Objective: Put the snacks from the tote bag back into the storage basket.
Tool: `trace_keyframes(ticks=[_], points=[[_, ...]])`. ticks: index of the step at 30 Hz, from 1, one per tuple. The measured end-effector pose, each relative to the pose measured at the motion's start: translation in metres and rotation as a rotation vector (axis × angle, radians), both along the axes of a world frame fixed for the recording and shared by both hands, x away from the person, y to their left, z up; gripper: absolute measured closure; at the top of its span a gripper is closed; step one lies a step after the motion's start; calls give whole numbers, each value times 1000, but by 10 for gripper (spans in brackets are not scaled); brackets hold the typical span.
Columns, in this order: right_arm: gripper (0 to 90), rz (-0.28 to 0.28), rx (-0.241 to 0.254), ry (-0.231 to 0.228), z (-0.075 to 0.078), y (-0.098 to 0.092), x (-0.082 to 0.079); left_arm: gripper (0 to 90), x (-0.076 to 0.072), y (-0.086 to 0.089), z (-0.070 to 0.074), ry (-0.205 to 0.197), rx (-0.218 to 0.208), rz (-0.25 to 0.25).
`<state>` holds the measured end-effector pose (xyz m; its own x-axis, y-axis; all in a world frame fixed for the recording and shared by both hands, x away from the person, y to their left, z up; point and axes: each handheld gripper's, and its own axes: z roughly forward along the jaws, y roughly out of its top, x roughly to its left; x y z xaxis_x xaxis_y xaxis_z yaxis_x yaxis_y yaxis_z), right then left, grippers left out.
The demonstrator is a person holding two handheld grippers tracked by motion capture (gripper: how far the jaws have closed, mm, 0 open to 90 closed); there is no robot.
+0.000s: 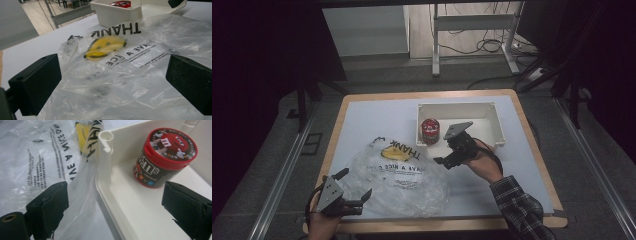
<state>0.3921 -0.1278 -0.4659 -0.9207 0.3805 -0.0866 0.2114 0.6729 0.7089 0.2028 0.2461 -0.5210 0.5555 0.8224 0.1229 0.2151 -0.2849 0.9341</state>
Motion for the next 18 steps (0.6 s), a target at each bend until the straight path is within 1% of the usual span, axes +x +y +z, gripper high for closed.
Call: trace_keyframes(ticks=[3,12,18], points=[[75,6,9,6,0,-1,-4,1,0,0,0,1,-1,0],[75,7,22,-16,2,-6,-13,0,0,0,0,0,-3,0],[75,-4,36,-20,2,-9,-18,0,0,0,0,-2,-8,-2]])
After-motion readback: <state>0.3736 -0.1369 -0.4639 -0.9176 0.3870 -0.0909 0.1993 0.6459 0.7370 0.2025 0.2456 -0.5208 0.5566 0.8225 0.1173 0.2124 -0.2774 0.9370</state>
